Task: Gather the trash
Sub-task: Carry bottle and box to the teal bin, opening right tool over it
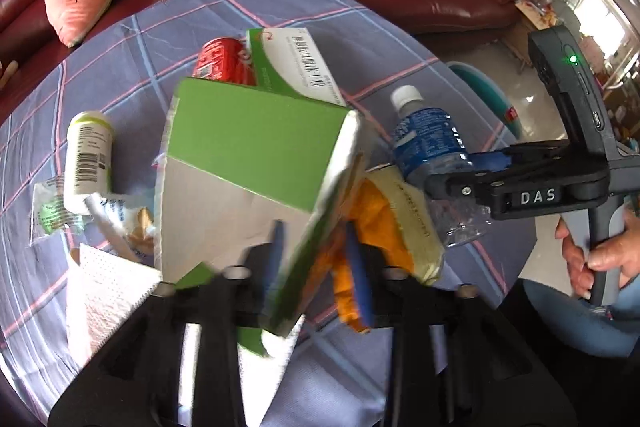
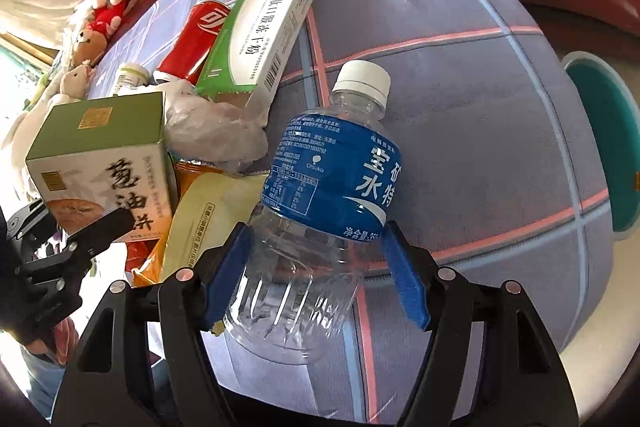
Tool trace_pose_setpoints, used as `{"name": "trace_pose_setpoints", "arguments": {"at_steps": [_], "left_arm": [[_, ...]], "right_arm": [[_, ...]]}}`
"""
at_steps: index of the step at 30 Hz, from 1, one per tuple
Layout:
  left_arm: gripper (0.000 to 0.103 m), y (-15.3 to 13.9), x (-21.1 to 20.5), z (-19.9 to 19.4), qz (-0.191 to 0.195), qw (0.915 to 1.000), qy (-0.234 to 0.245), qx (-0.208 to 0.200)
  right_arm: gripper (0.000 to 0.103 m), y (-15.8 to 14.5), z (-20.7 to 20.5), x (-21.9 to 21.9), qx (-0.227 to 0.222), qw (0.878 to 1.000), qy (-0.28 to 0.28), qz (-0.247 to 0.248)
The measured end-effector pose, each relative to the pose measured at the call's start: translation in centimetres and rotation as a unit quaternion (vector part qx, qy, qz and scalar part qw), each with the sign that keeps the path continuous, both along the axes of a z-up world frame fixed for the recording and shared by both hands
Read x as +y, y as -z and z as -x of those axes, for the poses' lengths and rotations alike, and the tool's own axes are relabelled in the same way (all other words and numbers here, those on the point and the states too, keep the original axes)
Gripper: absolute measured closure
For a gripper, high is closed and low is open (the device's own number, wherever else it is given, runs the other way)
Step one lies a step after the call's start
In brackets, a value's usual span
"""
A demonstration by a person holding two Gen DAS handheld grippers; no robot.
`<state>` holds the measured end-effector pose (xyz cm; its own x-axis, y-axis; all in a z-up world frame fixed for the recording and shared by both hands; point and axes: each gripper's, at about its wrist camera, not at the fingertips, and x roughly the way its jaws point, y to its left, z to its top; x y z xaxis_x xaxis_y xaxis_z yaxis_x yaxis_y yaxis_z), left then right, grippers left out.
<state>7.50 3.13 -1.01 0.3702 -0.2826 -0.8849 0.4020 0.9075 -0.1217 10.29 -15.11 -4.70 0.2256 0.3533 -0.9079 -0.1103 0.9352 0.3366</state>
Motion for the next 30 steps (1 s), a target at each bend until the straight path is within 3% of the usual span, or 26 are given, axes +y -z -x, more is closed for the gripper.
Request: {"name": "trace_pose_setpoints", "arguments": {"at_steps": [9,16,24,30], "left_arm": [[0.098,-4.6,0.3,0.6,0.029,0.9972,-0.044,-0.052],[0.098,-7.2,-2.0,-0.2,0.051,0.9949,-0.051,-0.071],[0.098,-9.3,-9.8,-3.0,0.076,0.9941,-0.001,-0.078],[0.098,-8.3,-18.1,-6.2,0.078,0.9944,0.042,-0.058]], "right_arm": [[0.039,-2.2,1.6,-3.0,-0.038,0.998,0.020,-0.046],[0.039,-4.2,2.3,-7.3,-0.065,0.994,0.057,-0.065],[0.039,-6.7,2.6,-18.9,-0.110,0.980,0.164,-0.038],[0.039,-4.7,1.5,-27.4,-0.098,0.967,0.233,0.016]]}}
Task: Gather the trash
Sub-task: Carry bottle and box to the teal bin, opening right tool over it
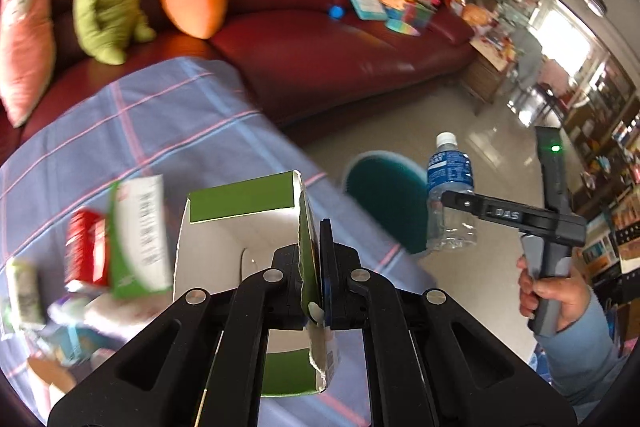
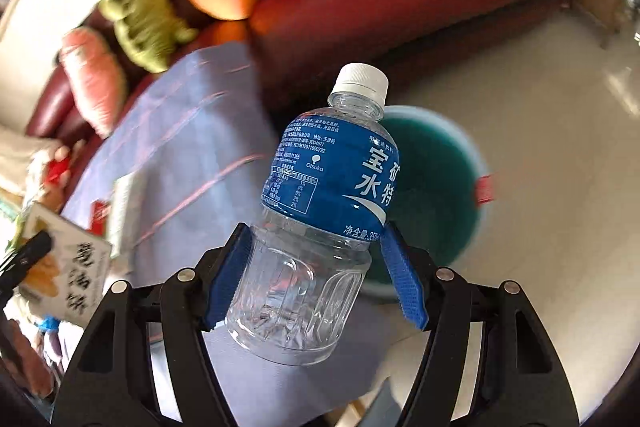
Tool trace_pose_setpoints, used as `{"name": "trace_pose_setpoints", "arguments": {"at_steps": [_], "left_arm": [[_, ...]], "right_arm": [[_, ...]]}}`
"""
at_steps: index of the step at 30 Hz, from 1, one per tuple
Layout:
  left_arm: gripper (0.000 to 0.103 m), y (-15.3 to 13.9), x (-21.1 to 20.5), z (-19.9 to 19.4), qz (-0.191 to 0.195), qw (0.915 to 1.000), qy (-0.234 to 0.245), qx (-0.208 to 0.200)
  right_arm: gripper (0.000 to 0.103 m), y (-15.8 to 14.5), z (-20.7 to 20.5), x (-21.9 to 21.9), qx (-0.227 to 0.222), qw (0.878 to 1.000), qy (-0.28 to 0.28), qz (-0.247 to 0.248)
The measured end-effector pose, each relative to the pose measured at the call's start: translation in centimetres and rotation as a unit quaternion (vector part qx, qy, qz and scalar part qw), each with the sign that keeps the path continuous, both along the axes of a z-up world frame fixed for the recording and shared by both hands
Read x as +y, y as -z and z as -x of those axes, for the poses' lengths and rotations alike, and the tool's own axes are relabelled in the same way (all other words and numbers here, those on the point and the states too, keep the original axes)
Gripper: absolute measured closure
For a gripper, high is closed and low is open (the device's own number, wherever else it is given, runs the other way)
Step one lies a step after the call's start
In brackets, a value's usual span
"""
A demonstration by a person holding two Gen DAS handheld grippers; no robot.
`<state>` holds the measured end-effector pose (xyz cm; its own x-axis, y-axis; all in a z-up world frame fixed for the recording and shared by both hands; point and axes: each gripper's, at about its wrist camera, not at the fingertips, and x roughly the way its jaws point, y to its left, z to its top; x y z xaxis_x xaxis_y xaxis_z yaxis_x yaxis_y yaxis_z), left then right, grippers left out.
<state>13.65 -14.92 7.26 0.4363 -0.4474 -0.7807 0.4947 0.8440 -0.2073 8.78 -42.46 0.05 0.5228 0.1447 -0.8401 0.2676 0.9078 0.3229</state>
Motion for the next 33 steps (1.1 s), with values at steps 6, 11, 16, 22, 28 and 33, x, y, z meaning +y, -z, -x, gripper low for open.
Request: {"name": "trace_pose_setpoints", "arguments": {"at_steps": [6,11,16,22,28,33], "left_arm": [[0.098,2.1,-7.4,-2.5,-0.007,0.9991,0.037,0.021],[0.098,3.5,-11.6,-4.6,-0.005,0.9977,0.055,0.040],[0.098,4.8,-14.4,-5.5,-0.003,0.9962,0.066,0.057],[0.098,5.2,-16.4,-5.5,-0.002,0.9949,0.075,0.067],[0.098,6.1,-18.9,-5.4,-0.010,0.9934,0.089,0.072],[0.098,7.1,-20.9,-5.3,-0.025,0.9919,0.100,0.074]], "right_arm": [[0.039,3.6,-1.6,-4.3,0.036,0.999,0.024,0.009],[0.039,6.1,-2.7,-5.5,0.066,0.998,0.019,0.005],[0.038,7.5,-3.4,-6.2,0.084,0.996,0.010,-0.011],[0.032,6.4,-2.4,-7.4,0.079,0.997,0.012,-0.015],[0.029,5.2,-0.9,-9.3,0.073,0.997,0.033,-0.006],[0.029,4.9,0.3,-11.0,0.072,0.996,0.054,-0.006]]}}
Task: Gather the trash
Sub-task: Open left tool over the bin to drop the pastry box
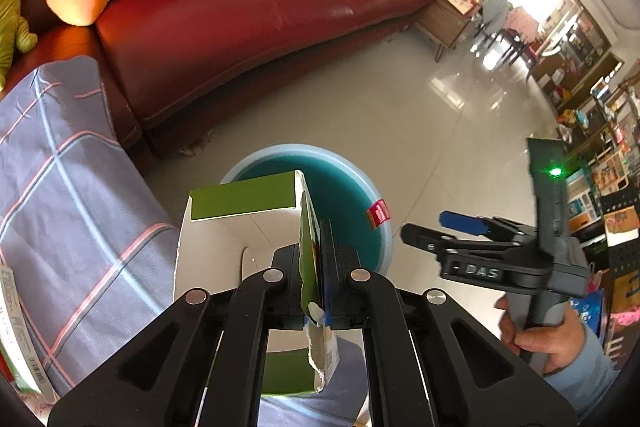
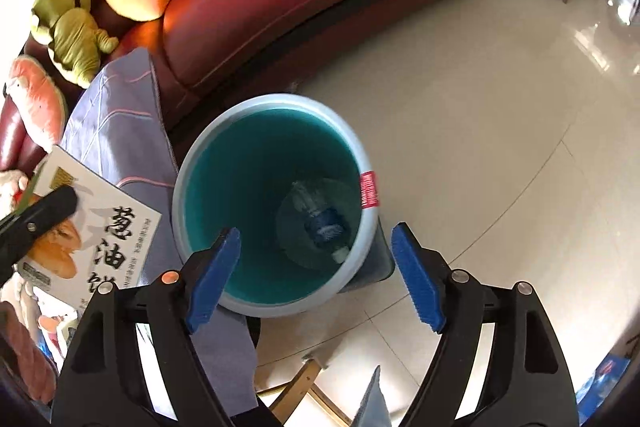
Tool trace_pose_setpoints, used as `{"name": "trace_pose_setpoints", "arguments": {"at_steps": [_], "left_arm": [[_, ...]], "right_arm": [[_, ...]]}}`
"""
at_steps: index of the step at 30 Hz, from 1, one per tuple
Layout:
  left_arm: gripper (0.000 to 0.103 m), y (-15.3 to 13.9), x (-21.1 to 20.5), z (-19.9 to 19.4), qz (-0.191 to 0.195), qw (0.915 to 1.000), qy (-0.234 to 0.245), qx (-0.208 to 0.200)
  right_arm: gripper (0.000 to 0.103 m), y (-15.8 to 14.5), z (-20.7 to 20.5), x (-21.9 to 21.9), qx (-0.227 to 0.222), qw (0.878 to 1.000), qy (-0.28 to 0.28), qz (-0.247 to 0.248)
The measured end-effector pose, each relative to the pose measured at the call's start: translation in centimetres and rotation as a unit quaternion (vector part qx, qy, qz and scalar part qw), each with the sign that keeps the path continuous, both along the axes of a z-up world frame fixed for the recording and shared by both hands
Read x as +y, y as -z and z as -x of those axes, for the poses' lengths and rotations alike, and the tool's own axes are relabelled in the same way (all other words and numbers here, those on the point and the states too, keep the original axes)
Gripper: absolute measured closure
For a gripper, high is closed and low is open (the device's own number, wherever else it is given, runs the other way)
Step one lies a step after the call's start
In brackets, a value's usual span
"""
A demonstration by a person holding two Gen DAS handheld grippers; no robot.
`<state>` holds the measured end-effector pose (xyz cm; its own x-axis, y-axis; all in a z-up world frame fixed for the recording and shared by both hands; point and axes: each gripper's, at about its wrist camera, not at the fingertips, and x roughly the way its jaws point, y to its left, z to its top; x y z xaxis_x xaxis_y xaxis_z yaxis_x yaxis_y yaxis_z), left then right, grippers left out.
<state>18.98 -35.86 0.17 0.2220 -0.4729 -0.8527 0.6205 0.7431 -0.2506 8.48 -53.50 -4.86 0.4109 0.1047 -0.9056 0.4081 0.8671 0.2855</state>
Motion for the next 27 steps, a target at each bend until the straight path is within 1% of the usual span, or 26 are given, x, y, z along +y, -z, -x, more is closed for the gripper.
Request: {"name": "trace_pose_setpoints", "arguments": {"at_steps": [4,5,6,7,8,9,11,13,15,18,19,21,27], "left_arm": [[0.096,1.5,-1.6,-0.5,-0.024,0.9997,-0.004,-0.002],[0.088,1.9,-1.8,-0.6,-0.034,0.9994,-0.008,0.000],[0.072,2.4,-2.1,-0.8,-0.047,0.9988,-0.012,0.004],[0.062,2.7,-2.2,-0.8,-0.058,0.9981,-0.016,0.005],[0.044,2.8,-2.0,-0.8,-0.063,0.9978,-0.021,0.000],[0.034,2.7,-1.8,-0.6,-0.062,0.9977,-0.025,-0.007],[0.028,2.1,-1.2,-0.2,-0.054,0.9979,-0.030,-0.019],[0.025,1.6,-0.5,0.0,-0.049,0.9979,-0.034,-0.023],[0.019,1.3,0.1,0.3,-0.046,0.9979,-0.038,-0.025],[0.016,1.0,1.4,0.8,-0.043,0.9976,-0.048,-0.024],[0.015,1.0,1.7,0.9,-0.042,0.9976,-0.051,-0.022],[0.013,0.9,2.6,0.9,-0.040,0.9973,-0.059,-0.018],[0.011,0.4,7.0,2.0,-0.037,0.9945,-0.097,-0.014]], "right_arm": [[0.029,-0.2,0.4,-0.5,0.000,1.000,0.007,0.000],[0.029,-0.3,0.6,-0.7,0.000,1.000,0.010,0.000],[0.029,-0.3,0.7,-0.8,0.000,1.000,0.011,0.001],[0.028,-0.4,0.8,-0.8,0.000,1.000,0.013,0.001],[0.028,-0.4,0.9,-0.9,0.000,1.000,0.014,0.001],[0.028,-0.5,1.0,-0.9,0.000,1.000,0.014,0.001],[0.028,-0.6,1.1,-0.8,0.000,1.000,0.016,0.003],[0.027,-0.6,1.1,-0.8,0.001,1.000,0.017,0.002],[0.027,-0.7,1.1,-0.7,0.003,1.000,0.018,0.003],[0.027,-0.9,0.9,-0.4,0.004,1.000,0.015,0.006],[0.025,-1.0,0.8,-0.2,0.006,1.000,0.013,0.008],[0.024,-1.2,0.6,0.3,0.008,1.000,0.009,0.013],[0.024,-2.0,-0.2,3.0,0.010,0.999,-0.020,0.023]]}}
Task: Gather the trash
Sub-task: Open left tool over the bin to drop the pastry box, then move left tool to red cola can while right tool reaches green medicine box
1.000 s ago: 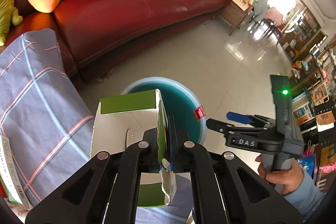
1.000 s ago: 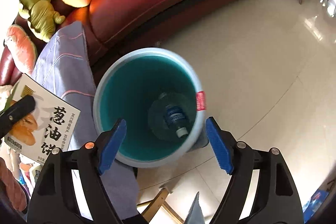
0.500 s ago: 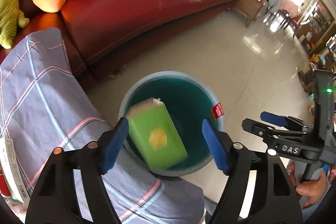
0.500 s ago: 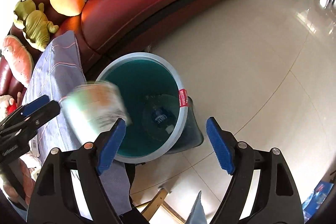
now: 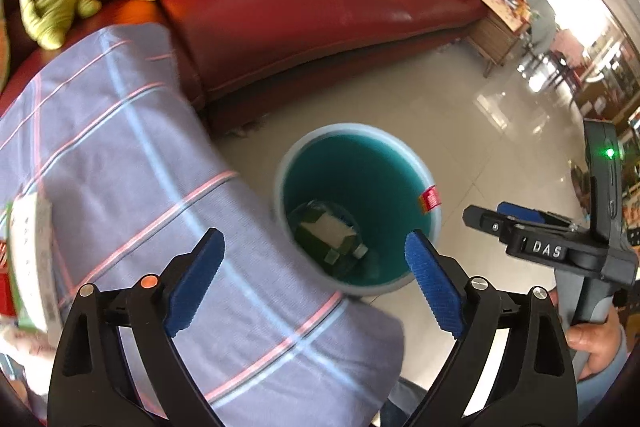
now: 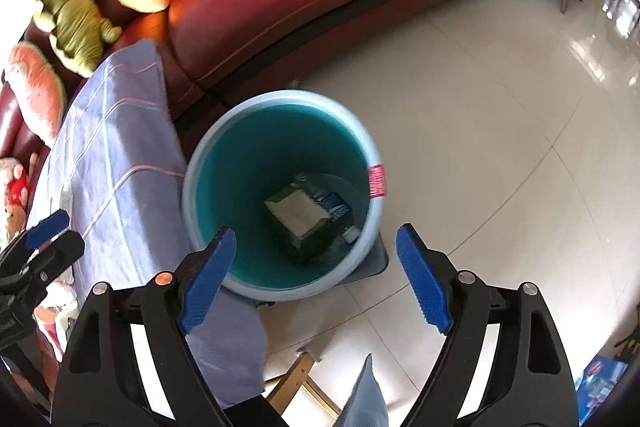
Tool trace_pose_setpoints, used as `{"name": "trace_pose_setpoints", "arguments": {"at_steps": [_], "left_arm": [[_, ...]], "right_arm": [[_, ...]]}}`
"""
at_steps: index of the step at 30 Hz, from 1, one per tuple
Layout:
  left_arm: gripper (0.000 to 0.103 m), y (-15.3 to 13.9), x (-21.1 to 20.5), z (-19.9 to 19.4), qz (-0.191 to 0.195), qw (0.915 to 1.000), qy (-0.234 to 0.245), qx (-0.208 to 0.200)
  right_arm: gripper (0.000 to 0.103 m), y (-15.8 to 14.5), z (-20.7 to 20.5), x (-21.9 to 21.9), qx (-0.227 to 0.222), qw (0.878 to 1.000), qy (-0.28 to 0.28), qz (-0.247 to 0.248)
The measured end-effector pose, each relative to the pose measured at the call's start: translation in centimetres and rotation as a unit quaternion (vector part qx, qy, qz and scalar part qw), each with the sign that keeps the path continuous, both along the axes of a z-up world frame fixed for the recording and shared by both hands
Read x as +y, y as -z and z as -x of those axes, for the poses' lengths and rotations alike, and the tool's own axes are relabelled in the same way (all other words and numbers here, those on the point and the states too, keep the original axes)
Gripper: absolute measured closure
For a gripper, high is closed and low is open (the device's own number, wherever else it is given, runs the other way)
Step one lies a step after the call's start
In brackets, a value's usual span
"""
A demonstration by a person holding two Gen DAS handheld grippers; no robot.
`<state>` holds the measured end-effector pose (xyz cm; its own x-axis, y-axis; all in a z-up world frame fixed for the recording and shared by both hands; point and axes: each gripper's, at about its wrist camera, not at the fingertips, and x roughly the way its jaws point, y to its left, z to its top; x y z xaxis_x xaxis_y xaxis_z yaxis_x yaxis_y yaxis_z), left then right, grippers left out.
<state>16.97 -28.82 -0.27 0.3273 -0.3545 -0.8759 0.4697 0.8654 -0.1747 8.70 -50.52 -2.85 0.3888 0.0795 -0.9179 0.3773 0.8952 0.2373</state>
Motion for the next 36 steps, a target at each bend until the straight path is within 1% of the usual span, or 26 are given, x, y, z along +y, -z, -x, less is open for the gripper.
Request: {"name": "trace_pose_setpoints", "arguments": {"at_steps": [8,10,11,15,19,22,27,31,36], "left_arm": [[0.010,-0.8,9.1,2.7,-0.010,0.9973,-0.073,-0.006],[0.010,-1.0,11.2,3.3,-0.011,0.9963,-0.085,-0.007],[0.010,-1.1,12.0,3.4,-0.011,0.9959,-0.089,-0.008],[0.010,-1.3,16.3,4.1,-0.010,0.9937,-0.110,-0.017],[0.010,-1.4,20.1,4.1,0.000,0.9915,-0.130,-0.013],[0.010,-1.8,23.1,4.2,-0.002,0.9893,-0.143,-0.027],[0.008,-1.9,28.9,3.4,-0.001,0.9828,-0.181,-0.037],[0.008,-1.5,33.6,2.4,-0.002,0.9760,-0.215,-0.036],[0.008,-1.1,37.7,1.4,-0.006,0.9708,-0.237,-0.036]], "right_arm": [[0.024,-0.9,-1.1,8.2,-0.010,0.997,-0.080,-0.005],[0.019,-1.1,-1.1,10.4,-0.015,0.995,-0.096,-0.007],[0.019,-1.3,-1.0,11.7,-0.019,0.994,-0.104,-0.005],[0.019,-1.7,-0.7,15.0,-0.024,0.992,-0.125,0.000],[0.019,-1.9,-0.8,18.1,-0.020,0.991,-0.134,0.004],[0.019,-2.3,-1.3,20.2,-0.017,0.989,-0.143,0.017],[0.019,-2.7,-3.2,24.5,-0.010,0.985,-0.169,0.025],[0.019,-2.7,-5.4,29.3,-0.002,0.979,-0.201,0.027],[0.019,-2.0,-8.9,35.5,0.014,0.969,-0.243,0.030]]}}
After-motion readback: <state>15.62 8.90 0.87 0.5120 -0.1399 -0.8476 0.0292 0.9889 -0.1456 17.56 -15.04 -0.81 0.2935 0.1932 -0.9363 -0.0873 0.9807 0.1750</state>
